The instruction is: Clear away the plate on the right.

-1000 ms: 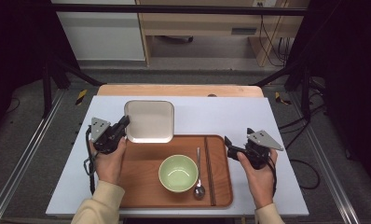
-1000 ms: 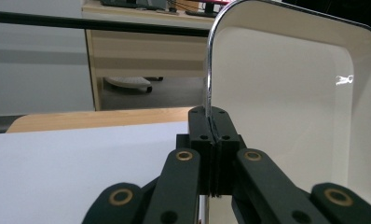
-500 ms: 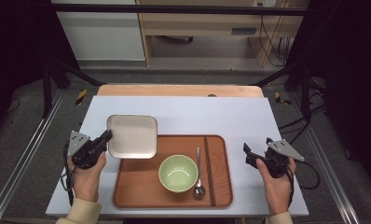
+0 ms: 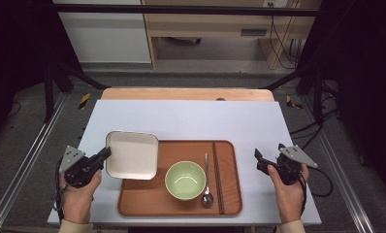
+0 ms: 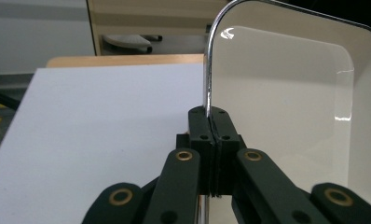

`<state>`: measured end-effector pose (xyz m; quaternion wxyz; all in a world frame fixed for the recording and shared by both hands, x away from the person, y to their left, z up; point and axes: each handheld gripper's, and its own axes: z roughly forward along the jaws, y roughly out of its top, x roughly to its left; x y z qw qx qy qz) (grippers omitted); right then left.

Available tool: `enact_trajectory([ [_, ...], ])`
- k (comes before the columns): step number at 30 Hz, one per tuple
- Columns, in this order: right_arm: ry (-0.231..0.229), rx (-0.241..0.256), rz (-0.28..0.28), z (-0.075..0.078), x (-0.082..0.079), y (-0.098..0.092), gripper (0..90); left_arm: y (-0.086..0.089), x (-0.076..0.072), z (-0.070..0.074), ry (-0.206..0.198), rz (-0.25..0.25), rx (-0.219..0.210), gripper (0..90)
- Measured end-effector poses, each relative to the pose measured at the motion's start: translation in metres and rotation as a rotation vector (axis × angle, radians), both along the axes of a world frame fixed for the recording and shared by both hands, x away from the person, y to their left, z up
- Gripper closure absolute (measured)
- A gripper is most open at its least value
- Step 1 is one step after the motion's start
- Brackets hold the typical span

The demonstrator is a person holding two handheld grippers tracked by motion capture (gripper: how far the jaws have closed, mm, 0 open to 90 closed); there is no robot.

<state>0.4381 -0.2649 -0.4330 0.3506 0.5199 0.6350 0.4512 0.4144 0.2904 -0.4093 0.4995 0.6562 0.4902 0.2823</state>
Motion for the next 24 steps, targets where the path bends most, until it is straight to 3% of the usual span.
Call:
enact_trajectory([
  [9,0.011,-0.004,0.005,-0.001,0.0,0.0,12.3,-0.009,0.004,-0.008,0.09,-0.038,0.039,89.2],
  [20,0.036,0.008,0.007,-0.004,0.003,0.002,12.5,-0.013,0.016,-0.021,0.17,-0.03,0.038,89.1],
  [24,0.044,0.004,0.009,-0.004,0.003,0.002,12.5,-0.014,0.023,-0.028,0.198,-0.028,0.019,89.1],
])
